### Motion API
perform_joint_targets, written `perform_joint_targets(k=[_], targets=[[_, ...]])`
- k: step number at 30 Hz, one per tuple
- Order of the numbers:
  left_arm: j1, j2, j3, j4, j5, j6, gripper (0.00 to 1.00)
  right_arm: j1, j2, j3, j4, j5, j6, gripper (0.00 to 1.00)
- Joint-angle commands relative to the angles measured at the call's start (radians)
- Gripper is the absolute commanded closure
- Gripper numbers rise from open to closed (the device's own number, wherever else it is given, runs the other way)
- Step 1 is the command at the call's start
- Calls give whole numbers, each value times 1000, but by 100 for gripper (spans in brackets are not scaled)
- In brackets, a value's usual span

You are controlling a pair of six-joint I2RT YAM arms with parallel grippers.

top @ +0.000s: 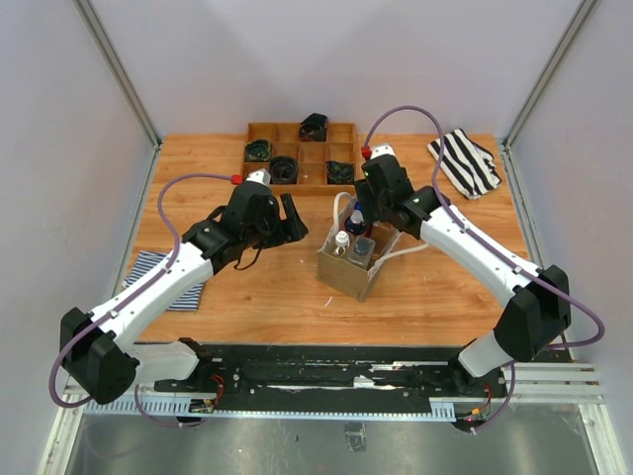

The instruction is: Take the personal care products out of the canvas bag

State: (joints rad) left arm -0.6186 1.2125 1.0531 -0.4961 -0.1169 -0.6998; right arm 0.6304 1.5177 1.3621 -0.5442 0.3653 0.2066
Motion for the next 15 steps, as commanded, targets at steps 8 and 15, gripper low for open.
perform_joint_targets(k=[8,15], targets=[[-6,-22,-36,37,15,-24,18,-23,-16,-74,-92,43,61,31],[-6,-11,-41,44,20,-30,18,-23,-86,-105,-85,56,68,29]])
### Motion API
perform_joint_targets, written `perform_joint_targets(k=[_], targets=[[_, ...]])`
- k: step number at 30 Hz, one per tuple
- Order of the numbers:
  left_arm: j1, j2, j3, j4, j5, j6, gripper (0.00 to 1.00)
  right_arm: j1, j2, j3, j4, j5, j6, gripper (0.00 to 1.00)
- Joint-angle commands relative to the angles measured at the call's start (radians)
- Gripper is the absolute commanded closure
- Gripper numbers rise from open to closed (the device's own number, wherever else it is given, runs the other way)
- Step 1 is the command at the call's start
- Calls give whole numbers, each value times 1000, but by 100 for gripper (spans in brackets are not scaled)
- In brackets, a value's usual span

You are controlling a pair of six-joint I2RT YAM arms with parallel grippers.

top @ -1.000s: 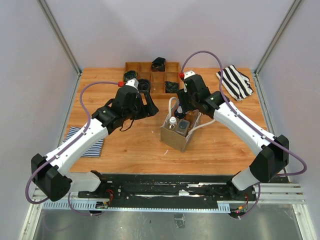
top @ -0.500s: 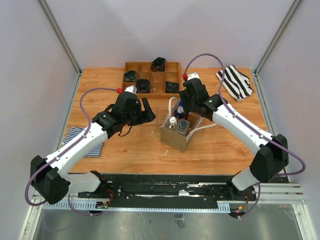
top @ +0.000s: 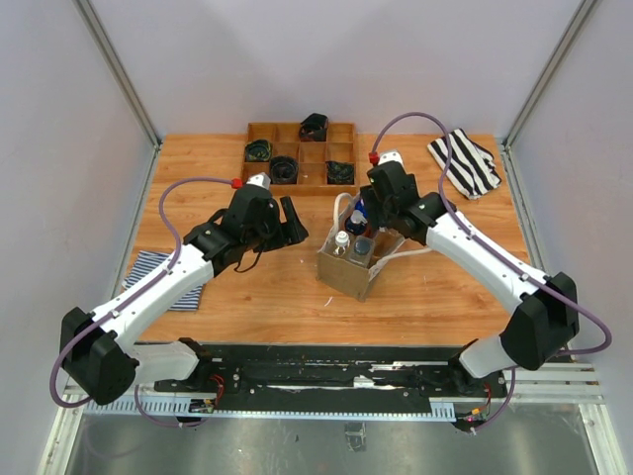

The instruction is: Take the personal care products out of the canvas bag

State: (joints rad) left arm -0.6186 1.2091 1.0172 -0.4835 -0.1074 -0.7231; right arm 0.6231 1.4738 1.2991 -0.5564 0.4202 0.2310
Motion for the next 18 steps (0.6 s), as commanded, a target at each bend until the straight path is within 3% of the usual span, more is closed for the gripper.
perform_joint_targets(k=[1,10,18], targets=[[-6,-6,-6,33,11,-7,18,-15,-67,-59,-49,-1,37,29],[-40,10,35,40,-9,18,19,-15,-234,-158,110,-37,-7,24],[-104,51,102,45,-31,66,19,-15,-190,-154,144,-98,-27,26]])
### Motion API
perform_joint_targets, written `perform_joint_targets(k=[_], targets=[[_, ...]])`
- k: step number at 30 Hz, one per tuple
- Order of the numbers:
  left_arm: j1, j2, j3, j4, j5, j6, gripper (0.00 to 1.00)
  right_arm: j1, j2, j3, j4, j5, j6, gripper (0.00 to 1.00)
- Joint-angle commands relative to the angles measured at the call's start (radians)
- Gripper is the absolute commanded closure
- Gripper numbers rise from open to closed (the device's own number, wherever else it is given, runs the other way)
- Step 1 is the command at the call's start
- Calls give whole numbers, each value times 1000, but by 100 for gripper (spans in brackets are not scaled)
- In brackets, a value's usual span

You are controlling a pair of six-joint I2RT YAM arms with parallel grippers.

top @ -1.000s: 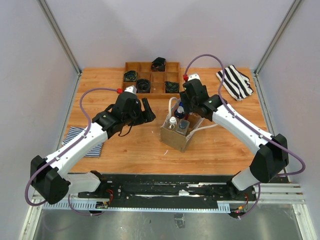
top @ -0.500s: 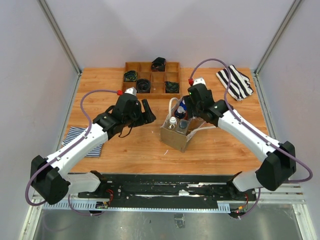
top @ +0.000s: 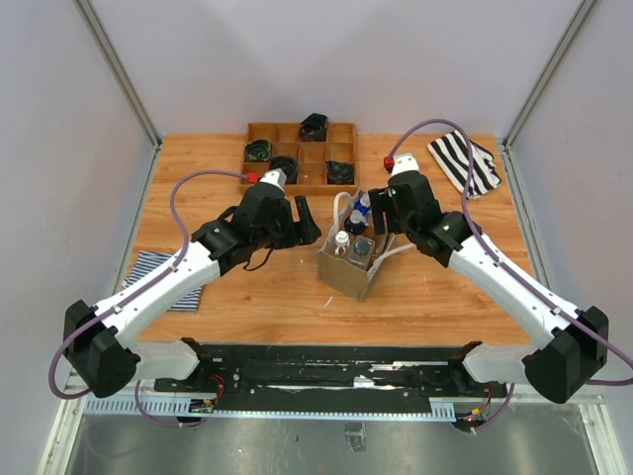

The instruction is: Take the personal care products out of the canvas bag

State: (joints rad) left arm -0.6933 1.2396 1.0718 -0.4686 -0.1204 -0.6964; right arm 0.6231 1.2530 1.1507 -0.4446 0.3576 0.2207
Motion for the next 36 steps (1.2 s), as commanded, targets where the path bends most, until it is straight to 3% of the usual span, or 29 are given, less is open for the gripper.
perform_joint_targets(k=[1,11,12,14,16,20,26,30,36], targets=[[-38,25,55,35,-15,50,19,-15,38,-6,40,-48,-20,27],[-156,78,117,59,-41,141,19,-34,144,-10,155,-69,-61,46],[-160,83,117,65,-31,148,19,-41,160,-1,150,-82,-55,52],[-170,88,118,69,-30,158,19,-49,169,10,143,-110,-47,86],[-183,90,117,79,-31,171,19,-49,154,15,137,-121,-39,99],[-217,115,137,94,-73,206,19,-50,74,53,117,-118,-50,99],[-313,267,260,12,-288,243,20,-50,-22,216,19,-56,-97,99],[-348,340,325,-44,-319,230,39,-52,-65,302,-36,-8,-112,99],[-359,320,331,-85,-413,169,71,-52,-127,317,-49,15,-119,99]])
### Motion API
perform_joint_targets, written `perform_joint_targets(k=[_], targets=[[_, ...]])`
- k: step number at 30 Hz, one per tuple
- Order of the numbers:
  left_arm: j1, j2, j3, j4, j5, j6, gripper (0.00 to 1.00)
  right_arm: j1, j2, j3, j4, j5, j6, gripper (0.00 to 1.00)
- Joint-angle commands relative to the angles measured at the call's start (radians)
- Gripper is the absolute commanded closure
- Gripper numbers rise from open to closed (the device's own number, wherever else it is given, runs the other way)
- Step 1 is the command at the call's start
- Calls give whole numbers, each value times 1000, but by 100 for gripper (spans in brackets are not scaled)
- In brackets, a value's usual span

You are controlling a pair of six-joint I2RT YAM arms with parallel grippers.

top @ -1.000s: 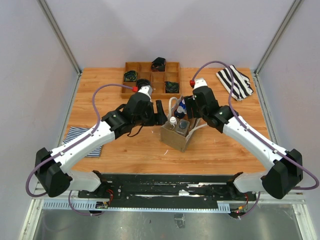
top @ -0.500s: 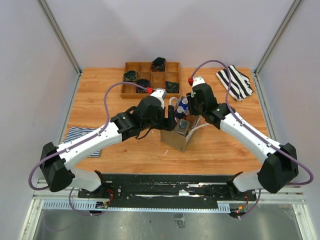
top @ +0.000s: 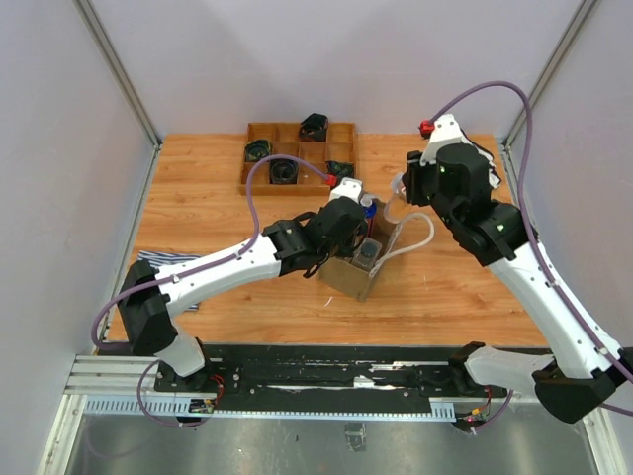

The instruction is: Take the personal care products out of the canvas bag

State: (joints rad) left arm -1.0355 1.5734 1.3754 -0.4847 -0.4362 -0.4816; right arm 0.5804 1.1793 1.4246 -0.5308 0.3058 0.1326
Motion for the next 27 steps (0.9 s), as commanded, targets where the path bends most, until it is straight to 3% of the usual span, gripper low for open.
perform_joint_targets(k=[1,7,20,27], targets=[[-21,-24,35,-88,-134,-55,71,-10,-60,39,36,66,-31,99],[-82,-71,126,-229,-368,-97,57,-10,-89,21,35,69,-32,99],[-109,22,78,-168,-274,-87,55,-10,-142,110,5,177,-92,99],[-108,99,67,-156,-311,-101,53,-10,-168,183,-17,199,-118,99]])
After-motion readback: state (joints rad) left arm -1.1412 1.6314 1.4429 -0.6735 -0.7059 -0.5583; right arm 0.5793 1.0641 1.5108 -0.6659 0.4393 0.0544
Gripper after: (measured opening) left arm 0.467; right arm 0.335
